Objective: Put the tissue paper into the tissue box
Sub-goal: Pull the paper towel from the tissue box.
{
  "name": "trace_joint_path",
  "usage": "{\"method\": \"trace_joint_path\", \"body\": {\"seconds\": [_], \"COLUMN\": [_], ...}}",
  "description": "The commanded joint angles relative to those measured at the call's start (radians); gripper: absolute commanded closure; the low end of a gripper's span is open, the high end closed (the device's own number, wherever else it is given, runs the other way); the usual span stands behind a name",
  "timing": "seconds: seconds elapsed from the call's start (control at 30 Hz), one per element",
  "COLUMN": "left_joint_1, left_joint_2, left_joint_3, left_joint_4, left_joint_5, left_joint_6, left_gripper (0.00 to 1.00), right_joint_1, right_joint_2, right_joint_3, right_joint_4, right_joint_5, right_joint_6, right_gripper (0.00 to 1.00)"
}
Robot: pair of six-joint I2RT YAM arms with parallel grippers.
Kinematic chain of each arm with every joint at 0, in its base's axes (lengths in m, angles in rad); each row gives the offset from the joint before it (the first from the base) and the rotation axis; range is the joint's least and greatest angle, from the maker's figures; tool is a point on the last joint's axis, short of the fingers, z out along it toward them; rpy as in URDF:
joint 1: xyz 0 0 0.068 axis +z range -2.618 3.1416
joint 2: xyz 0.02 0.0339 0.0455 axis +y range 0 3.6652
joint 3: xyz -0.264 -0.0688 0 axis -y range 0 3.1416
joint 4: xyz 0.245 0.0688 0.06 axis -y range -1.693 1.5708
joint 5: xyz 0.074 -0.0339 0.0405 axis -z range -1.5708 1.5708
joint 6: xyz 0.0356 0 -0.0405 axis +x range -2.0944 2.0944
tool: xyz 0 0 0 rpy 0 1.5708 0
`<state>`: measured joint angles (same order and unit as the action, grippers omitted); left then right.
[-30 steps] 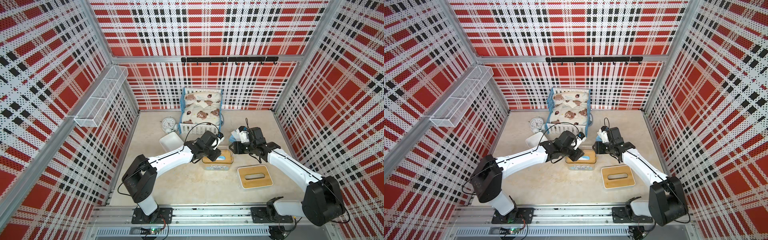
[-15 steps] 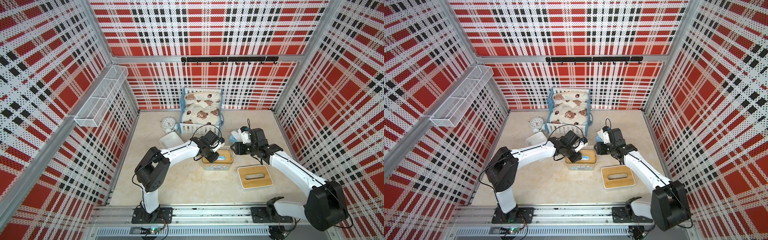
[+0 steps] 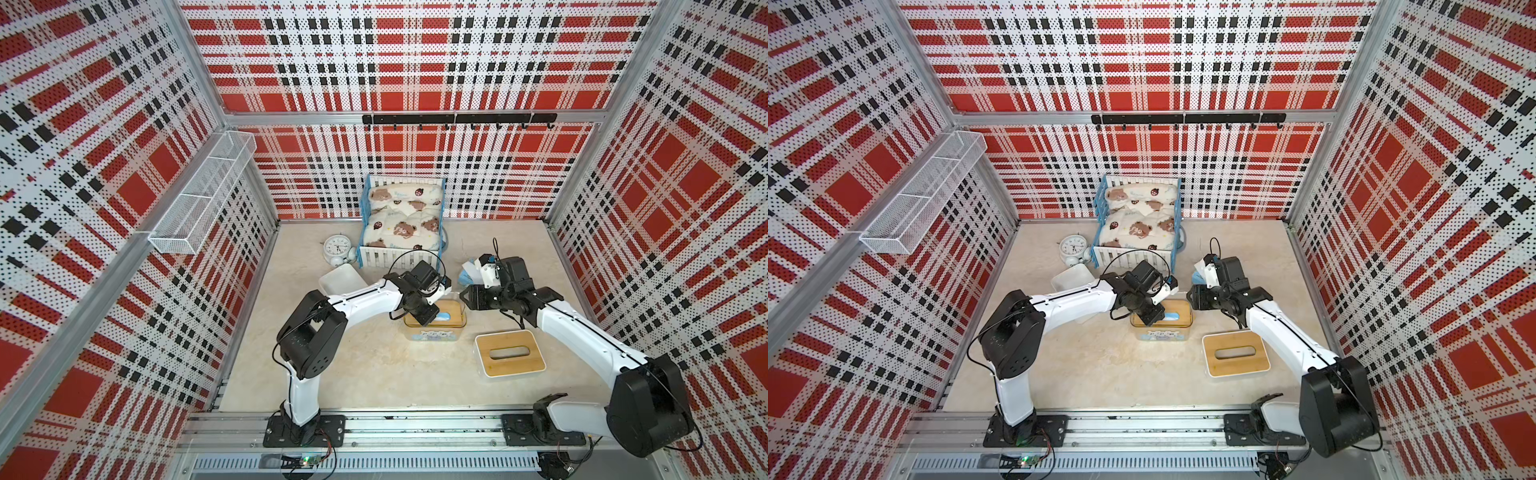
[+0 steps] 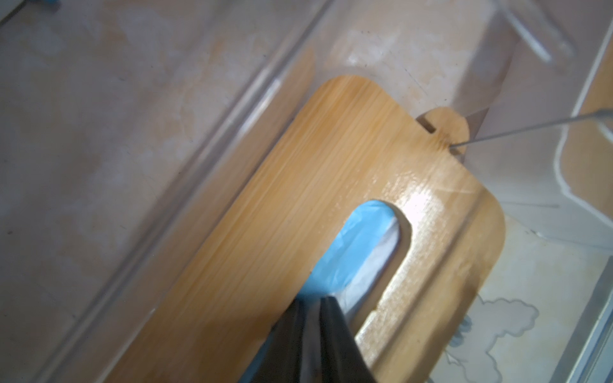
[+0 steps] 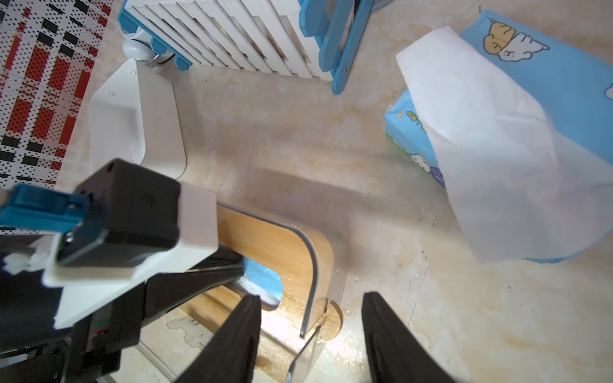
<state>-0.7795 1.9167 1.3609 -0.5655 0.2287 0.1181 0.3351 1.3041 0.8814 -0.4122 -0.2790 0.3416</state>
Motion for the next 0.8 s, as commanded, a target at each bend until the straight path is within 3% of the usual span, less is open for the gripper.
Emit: {"method": "trace_joint_path", "body": {"seconds": [0.0,0.13,0.27,0.53,0.77], "left_joint_1": [0.0,-0.001,0.014,0.036,0.038], "left_joint_2": [0.051,0.028,-0.012,-0.07,-0.085], "left_joint_3": [0.013,0.011,-0.011,-0.058,-0.069], "left_joint_4": [-0.03,-0.005,0.057,0.171,0.189], "left_joint_5": [-0.02,-0.009,0.007,0.049,0.054], "left_joint_6": [0.011,-0.004,-0.054,-0.174,-0.193], "left_gripper": [0.88,1.0,1.0,1.0,1.0], "right_joint_1": [-0.007,-0.007,-0.007,0.006,0.028], "right_joint_2": [0.006,0.006,0.012,0.038,0.088], "right_joint_3": [0.014,0.018,0.022,-0.053,-0.043], "right_joint_4": [0.003,-0.009,-0.045,-0.014,-0.05], "right_joint_5": [-0.011,-0.02,-0.033,-0.166,-0.068], "right_joint_6": [0.01,0.014,0.014,0.067,0.041], "right_gripper": [0.44,0.44,0.45,0.58,0.72]}}
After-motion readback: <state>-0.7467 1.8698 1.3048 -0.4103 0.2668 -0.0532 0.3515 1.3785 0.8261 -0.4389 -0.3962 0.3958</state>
